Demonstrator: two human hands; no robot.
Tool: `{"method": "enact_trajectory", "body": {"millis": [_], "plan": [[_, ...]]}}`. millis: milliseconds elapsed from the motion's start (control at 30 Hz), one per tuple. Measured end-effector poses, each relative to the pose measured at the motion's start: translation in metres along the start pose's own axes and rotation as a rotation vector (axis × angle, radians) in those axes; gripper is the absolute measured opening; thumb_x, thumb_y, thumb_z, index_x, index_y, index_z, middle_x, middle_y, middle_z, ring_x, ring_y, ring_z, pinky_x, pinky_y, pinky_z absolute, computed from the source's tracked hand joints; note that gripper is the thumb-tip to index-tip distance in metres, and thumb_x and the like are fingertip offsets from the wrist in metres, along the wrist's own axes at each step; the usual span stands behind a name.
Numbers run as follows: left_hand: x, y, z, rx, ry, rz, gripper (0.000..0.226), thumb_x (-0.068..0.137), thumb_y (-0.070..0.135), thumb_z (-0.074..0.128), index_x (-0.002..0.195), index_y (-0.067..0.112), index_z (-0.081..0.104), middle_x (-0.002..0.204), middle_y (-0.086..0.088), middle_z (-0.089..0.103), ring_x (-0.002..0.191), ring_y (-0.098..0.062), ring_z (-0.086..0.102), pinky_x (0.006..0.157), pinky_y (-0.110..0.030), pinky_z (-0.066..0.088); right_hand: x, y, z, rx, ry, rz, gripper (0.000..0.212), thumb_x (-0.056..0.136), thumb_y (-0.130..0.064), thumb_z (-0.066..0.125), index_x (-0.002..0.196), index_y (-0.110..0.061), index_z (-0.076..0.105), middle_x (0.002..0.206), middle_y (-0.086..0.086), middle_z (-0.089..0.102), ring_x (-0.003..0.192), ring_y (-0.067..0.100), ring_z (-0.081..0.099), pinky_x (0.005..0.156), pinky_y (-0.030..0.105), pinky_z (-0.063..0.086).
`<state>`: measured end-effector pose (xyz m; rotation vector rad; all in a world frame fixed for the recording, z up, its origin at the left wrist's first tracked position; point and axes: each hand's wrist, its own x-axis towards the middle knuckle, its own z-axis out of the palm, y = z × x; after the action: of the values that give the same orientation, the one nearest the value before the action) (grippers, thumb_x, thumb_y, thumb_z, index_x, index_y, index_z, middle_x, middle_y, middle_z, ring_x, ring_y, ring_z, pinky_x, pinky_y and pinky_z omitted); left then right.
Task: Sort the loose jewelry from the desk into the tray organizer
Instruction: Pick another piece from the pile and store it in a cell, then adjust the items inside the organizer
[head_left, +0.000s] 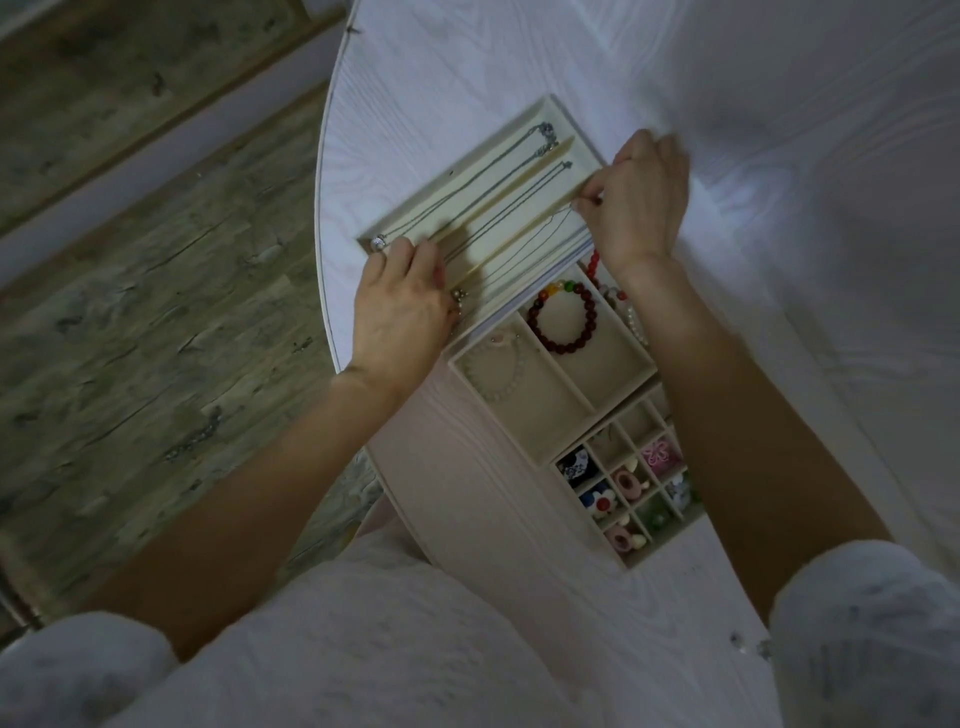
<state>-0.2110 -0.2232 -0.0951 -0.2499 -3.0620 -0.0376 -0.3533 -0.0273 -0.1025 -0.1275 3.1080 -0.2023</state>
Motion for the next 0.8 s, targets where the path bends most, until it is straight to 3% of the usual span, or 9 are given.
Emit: {"method": "enact_trajectory", "body": {"millis": [100,200,333,467,533,600,700,800], "plan": [[0.001,0.0,-0.002,0.047,-0.014,0.003,0.012,0.065,0.012,0.076,0.062,0.003,0.067,0.081,-0.011,0.057,0.083,-0.027,0.034,0.068,-0.034,0.024,-0.002,-0.002,-0.007,-0.061,0.044,-0.065,0.014,0.085,-0.009,0.057,0.093,-0.003,0.067,0.1,0.012,0.055,0.097,0.026,0.044,0.085,0.029,0.03],[0.002,-0.001,-0.004,0.095,-0.065,-0.012,0.012,0.062,0.012,0.077,0.067,0.005,0.069,0.08,-0.008,0.058,0.079,-0.028,0.047,0.069,-0.033,0.027,-0.005,-0.003,-0.015,-0.038,0.079,-0.091,0.012,0.082,0.004,0.053,0.088,0.004,0.063,0.098,0.018,0.056,0.099,0.033,0.047,0.087,0.04,0.037],[0.005,0.002,-0.005,0.14,-0.129,-0.032,0.015,0.061,0.016,0.078,0.07,0.006,0.072,0.083,-0.007,0.06,0.079,-0.028,0.053,0.07,-0.036,0.039,-0.005,-0.004,-0.012,-0.027,0.095,-0.074,0.016,0.081,0.009,0.049,0.089,0.001,0.061,0.097,0.015,0.054,0.097,0.029,0.046,0.085,0.037,0.036],[0.002,0.001,-0.009,0.075,-0.126,-0.034,0.01,0.062,0.012,0.078,0.066,0.006,0.071,0.082,-0.009,0.059,0.078,-0.029,0.052,0.068,-0.035,0.035,-0.004,0.0,-0.009,0.002,0.097,-0.07,0.014,0.087,-0.005,0.053,0.092,-0.004,0.066,0.099,0.01,0.054,0.096,0.023,0.043,0.082,0.025,0.028],[-0.003,0.001,-0.015,-0.005,-0.078,-0.019,0.006,0.068,0.011,0.074,0.066,0.008,0.07,0.083,-0.009,0.06,0.079,-0.03,0.051,0.066,-0.035,0.032,-0.009,0.003,-0.016,0.061,0.091,-0.071,0.017,0.089,-0.013,0.054,0.095,-0.009,0.069,0.099,0.006,0.054,0.094,0.018,0.04,0.078,0.018,0.02],[-0.009,0.001,-0.022,-0.169,0.032,0.028,0.009,0.078,0.014,0.069,0.071,0.008,0.071,0.088,-0.009,0.061,0.08,-0.03,0.051,0.067,-0.034,0.034,-0.02,0.007,-0.03,0.157,0.093,-0.081,0.02,0.092,-0.019,0.055,0.1,-0.013,0.072,0.101,0.007,0.055,0.098,0.022,0.042,0.078,0.017,0.021],[-0.019,0.007,-0.032,-0.482,0.167,0.181,0.015,0.089,0.019,0.061,0.092,0.01,0.073,0.096,-0.009,0.062,0.084,-0.026,0.052,0.075,-0.029,0.039,-0.054,0.019,-0.053,0.291,0.176,-0.047,0.022,0.092,-0.023,0.054,0.1,-0.013,0.072,0.1,0.009,0.059,0.101,0.026,0.047,0.078,0.017,0.024],[-0.031,0.031,-0.043,-0.623,0.181,0.282,0.023,0.092,0.019,0.056,0.108,0.008,0.068,0.098,-0.009,0.063,0.091,-0.021,0.052,0.082,-0.021,0.036,-0.111,0.037,-0.076,0.362,0.303,0.007,0.02,0.091,-0.019,0.055,0.096,-0.01,0.072,0.095,0.011,0.062,0.097,0.026,0.05,0.078,0.017,0.025]]}}
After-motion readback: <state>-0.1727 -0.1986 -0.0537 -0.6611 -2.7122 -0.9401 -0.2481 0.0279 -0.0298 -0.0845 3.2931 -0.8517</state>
